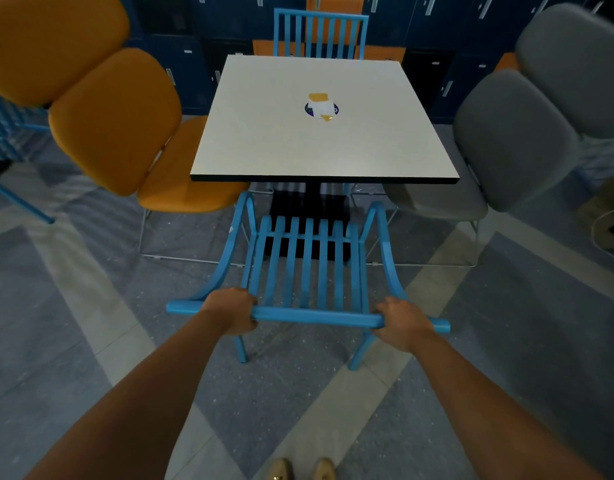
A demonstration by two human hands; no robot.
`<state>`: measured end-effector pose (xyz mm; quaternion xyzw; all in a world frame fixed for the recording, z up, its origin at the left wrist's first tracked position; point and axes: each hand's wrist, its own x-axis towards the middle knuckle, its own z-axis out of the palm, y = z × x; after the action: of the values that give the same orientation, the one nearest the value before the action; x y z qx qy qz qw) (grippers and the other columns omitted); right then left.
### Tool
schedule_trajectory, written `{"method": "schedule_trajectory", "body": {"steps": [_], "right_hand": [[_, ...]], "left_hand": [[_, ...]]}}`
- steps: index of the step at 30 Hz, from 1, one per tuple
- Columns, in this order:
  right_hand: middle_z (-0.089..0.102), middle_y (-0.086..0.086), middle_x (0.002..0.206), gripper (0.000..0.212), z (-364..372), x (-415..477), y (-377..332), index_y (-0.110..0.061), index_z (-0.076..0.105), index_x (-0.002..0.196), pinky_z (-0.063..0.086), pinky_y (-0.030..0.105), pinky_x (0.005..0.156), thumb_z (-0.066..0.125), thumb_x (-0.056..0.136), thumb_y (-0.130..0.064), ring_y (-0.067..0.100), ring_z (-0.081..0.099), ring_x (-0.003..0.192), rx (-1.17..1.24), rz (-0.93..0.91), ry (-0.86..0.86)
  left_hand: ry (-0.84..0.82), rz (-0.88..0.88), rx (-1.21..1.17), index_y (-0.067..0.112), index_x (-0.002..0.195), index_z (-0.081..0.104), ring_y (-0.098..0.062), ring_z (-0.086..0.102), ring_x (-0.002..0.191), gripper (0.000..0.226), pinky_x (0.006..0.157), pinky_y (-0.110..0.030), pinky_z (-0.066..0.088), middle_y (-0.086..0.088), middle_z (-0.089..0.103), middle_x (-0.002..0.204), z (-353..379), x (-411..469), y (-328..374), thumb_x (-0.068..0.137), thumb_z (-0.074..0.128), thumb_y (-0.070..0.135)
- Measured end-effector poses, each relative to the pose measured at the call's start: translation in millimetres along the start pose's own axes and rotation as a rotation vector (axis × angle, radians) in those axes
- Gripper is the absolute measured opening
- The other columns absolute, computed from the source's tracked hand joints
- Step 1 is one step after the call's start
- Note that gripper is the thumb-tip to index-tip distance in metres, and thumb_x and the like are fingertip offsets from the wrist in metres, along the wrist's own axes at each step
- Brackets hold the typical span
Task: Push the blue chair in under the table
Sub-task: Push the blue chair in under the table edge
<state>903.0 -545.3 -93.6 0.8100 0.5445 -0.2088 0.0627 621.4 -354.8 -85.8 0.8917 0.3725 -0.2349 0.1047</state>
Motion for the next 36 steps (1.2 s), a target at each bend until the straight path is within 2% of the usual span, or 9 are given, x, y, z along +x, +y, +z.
{"method": "schedule_trajectory", "body": {"steps": [3,7,9,14,27,36], "right_hand": [[0.053,0.003,0.122,0.035,-1.0,-8.7,27.0,-0.024,0.061,0.120,0.047,0.040,0.098,0.059,0.085,-0.026,0.025,0.050,0.118,-0.087,0.083,0.010],[0.063,0.003,0.120,0.038,-5.5,-17.9,46.4,-0.028,0.061,0.119,0.052,0.040,0.093,0.052,0.084,-0.016,0.026,0.059,0.113,-0.106,0.160,-0.064],[0.066,0.003,0.116,0.036,-7.7,-17.7,46.1,-0.028,0.060,0.117,0.053,0.039,0.092,0.051,0.084,-0.015,0.026,0.062,0.110,-0.115,0.158,-0.081],[0.067,0.005,0.115,0.036,-9.7,-14.6,48.5,-0.026,0.061,0.117,0.053,0.039,0.092,0.048,0.086,-0.013,0.027,0.063,0.108,-0.127,0.120,-0.136],[0.066,0.006,0.121,0.039,-15.4,-12.3,56.1,-0.025,0.060,0.123,0.051,0.039,0.097,0.050,0.087,-0.016,0.027,0.062,0.112,-0.143,0.156,-0.137],[0.066,0.007,0.119,0.036,-13.4,-4.1,41.2,-0.025,0.060,0.119,0.053,0.039,0.092,0.049,0.086,-0.016,0.028,0.063,0.110,-0.150,0.155,-0.138]], "left_hand": [[0.019,-0.051,-0.038,0.034,0.122,0.059,-0.018,0.060,0.109,0.044,0.091,-0.037,0.050,0.006,0.063,0.117,1.8,-5.7,-13.1,0.080,0.061,0.047],[0.005,-0.207,-0.031,0.035,0.122,0.063,-0.020,0.065,0.106,0.035,0.092,-0.037,0.054,0.001,0.068,0.116,4.8,-14.3,-43.9,0.088,0.055,0.033],[0.012,-0.233,-0.021,0.033,0.123,0.064,-0.022,0.066,0.105,0.034,0.091,-0.037,0.054,-0.001,0.068,0.116,5.2,-14.7,-45.2,0.091,0.053,0.028],[0.012,-0.257,0.034,0.026,0.122,0.065,-0.023,0.065,0.108,0.032,0.093,-0.035,0.052,-0.004,0.067,0.118,4.6,-12.7,-37.4,0.093,0.052,0.024],[-0.007,-0.194,-0.051,0.019,0.124,0.063,-0.022,0.063,0.110,0.032,0.097,-0.036,0.051,-0.005,0.066,0.120,6.0,-8.0,-32.6,0.094,0.052,0.017],[-0.012,-0.209,-0.055,0.023,0.123,0.064,-0.019,0.063,0.107,0.032,0.096,-0.033,0.051,-0.002,0.067,0.117,-0.7,2.6,-52.4,0.093,0.054,0.019]]}}
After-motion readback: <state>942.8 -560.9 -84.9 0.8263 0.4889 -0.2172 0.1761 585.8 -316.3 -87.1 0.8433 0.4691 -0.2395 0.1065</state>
